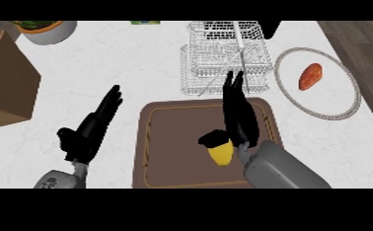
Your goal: Pick the lemon from the tray and place it in the tiered basket
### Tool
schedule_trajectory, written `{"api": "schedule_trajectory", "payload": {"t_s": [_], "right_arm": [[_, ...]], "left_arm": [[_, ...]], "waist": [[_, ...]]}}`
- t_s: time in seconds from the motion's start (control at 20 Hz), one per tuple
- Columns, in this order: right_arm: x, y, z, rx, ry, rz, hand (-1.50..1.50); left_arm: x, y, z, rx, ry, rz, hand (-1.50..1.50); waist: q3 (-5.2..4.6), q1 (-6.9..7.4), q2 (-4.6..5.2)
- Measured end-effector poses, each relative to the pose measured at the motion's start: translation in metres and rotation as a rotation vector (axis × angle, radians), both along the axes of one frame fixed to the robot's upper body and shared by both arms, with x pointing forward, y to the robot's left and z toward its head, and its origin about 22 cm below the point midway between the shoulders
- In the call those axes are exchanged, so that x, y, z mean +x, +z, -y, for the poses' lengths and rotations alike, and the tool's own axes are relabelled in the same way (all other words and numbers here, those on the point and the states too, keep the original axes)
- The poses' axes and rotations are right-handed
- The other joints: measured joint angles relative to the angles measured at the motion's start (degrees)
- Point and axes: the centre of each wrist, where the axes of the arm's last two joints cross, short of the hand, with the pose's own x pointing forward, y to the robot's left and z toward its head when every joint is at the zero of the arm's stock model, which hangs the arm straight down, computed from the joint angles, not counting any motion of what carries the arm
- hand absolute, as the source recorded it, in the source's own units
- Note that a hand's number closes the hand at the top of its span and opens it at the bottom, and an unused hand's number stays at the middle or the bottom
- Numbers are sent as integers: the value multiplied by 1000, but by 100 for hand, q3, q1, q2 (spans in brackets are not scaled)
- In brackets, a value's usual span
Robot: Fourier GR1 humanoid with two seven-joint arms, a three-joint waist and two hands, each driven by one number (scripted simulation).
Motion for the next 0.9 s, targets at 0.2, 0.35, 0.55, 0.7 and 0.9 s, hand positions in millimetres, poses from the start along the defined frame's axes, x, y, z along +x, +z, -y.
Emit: {"api": "schedule_trajectory", "payload": {"t_s": [0.2, 0.35, 0.55, 0.7, 0.9], "right_arm": [[1, 21, -14, -155, -12, -171, -150], [-4, 44, -33, -221, 9, -244, -150], [-5, 77, -52, -257, 50, -255, -150], [-6, 89, -58, -278, 54, -232, -150], [-2, 90, -63, -331, 40, -218, -150]], "left_arm": [[0, 0, 4, -6, -8, 3, 0], [4, 2, 0, -5, -7, 5, 0], [4, 1, -2, -5, -2, 6, 0], [4, -1, -6, -5, 2, 10, 0], [7, -1, -2, -6, 5, 13, 0]], "waist": [[33, 0, 29], [64, -16, 73], [85, 10, 116], [94, 1, 132], [95, -19, 130]]}}
